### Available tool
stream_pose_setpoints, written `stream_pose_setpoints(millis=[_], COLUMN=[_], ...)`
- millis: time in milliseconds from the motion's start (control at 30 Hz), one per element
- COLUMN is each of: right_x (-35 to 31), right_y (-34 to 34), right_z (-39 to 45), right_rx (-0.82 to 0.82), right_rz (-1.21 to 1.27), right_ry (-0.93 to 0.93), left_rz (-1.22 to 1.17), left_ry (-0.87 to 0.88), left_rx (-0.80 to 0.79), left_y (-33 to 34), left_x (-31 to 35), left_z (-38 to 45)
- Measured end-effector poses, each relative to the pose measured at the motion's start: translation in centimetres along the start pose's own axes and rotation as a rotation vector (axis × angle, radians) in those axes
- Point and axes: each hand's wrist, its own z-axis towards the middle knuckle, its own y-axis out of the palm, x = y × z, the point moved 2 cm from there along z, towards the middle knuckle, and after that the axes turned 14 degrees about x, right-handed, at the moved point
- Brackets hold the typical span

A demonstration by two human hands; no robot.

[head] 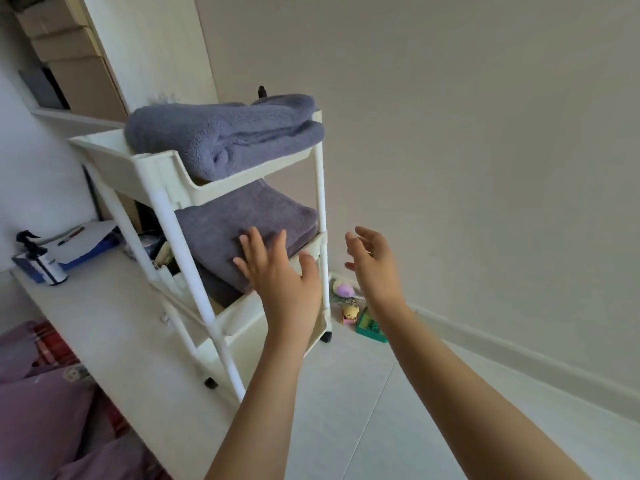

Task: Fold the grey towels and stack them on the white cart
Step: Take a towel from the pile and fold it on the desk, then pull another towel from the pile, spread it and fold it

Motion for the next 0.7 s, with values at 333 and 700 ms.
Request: stream_pose_setpoints(millis=[333, 700], right_x=[2.0, 7.8], right_y=[-18.2, -42.8], right_z=[-7.3, -21.4], right_rx=[0.447, 0.943], right_rz=[-0.148, -0.321], right_ry=[-0.121, 0.072], left_rz=[-0.494, -0.534], left_ry=[-0.075, -0.077], left_rx=[-0.771, -1.52], left_y=[3.4, 2.1], left_x=[7.7, 17.2], left_z=[-12.7, -37.2])
